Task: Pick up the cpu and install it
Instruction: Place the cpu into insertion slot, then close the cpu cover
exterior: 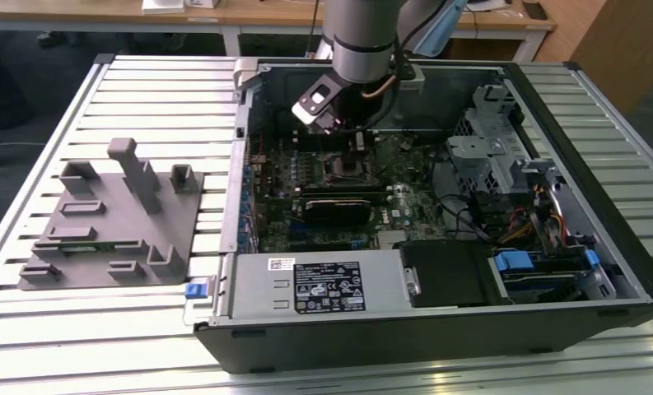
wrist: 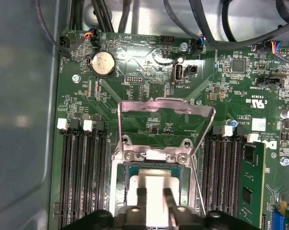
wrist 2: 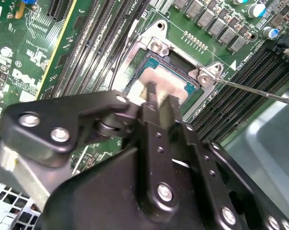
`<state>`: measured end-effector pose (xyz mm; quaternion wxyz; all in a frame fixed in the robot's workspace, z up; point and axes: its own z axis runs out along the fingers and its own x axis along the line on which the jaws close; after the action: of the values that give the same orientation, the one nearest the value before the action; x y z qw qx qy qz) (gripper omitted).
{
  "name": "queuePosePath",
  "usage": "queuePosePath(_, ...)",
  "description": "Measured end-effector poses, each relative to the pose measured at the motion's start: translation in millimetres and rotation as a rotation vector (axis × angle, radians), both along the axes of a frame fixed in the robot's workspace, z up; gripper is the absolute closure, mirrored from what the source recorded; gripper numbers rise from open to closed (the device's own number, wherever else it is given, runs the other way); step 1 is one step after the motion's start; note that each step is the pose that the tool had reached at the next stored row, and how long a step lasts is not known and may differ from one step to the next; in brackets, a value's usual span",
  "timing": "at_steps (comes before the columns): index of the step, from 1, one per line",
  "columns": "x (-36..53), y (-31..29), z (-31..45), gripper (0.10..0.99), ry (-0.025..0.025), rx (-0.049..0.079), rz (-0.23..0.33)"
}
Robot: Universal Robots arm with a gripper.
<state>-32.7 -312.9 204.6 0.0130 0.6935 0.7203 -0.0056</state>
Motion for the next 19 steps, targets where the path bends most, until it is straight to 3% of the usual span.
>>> queuePosePath(1,0.0,0.0,0.6,0.843,0.0,0.0,0.0)
queuePosePath(2,0.0,0.0,1.3,0.843,0.0,0.0,0.0)
queuePosePath(4,0.0,0.0,3.0,0.961,0.0,0.0,0.0)
queuePosePath(19,0.0,0.0,11.1,0.98,0.0,0.0,0.0)
